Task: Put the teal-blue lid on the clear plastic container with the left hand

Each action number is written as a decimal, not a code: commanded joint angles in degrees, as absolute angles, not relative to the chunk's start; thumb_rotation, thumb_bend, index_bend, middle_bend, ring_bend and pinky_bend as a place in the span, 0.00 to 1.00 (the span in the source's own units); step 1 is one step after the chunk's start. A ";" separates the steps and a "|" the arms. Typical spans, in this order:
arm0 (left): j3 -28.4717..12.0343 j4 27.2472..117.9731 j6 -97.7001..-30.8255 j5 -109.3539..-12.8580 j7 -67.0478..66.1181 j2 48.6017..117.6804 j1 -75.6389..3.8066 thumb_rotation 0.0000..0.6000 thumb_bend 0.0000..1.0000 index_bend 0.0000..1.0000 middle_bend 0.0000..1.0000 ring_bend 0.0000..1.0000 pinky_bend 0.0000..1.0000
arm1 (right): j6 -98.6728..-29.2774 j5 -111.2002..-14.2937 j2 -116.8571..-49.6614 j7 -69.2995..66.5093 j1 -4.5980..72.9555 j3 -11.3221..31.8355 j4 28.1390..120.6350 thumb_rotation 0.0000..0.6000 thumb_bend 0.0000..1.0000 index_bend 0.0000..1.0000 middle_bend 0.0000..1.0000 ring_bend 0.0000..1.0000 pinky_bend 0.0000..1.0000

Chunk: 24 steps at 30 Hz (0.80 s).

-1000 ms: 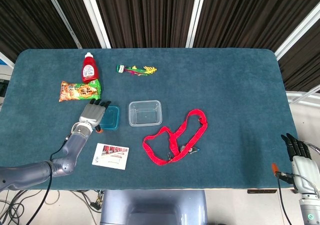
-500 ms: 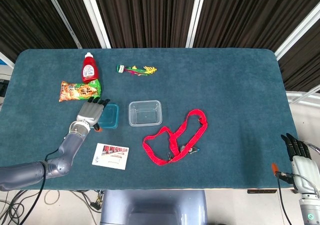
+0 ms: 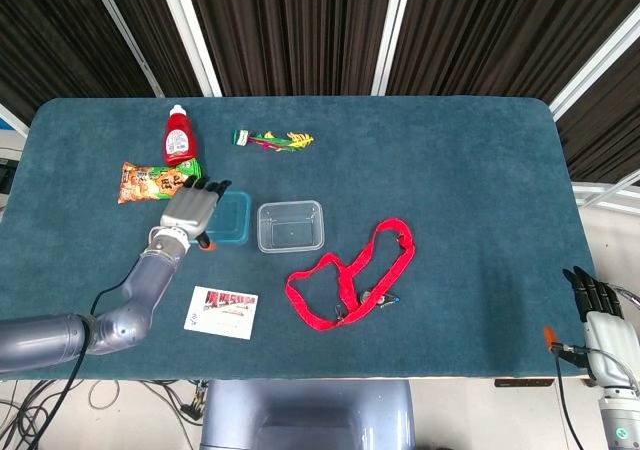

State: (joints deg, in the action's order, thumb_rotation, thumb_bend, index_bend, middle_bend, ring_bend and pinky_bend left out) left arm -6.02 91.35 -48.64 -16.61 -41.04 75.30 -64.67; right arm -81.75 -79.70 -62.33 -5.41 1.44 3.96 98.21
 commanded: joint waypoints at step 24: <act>-12.46 87.31 -50.00 8.99 -49.97 83.30 -80.30 1.00 0.21 0.07 0.38 0.02 0.00 | -81.80 -79.06 -62.27 -5.96 1.27 4.29 98.26 1.00 0.39 0.06 0.04 0.02 0.00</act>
State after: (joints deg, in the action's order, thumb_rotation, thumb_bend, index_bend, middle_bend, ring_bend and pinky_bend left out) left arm -12.29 87.53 -49.91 8.66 -49.83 83.00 -80.02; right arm -81.80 -79.06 -62.27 -5.96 1.27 4.29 98.26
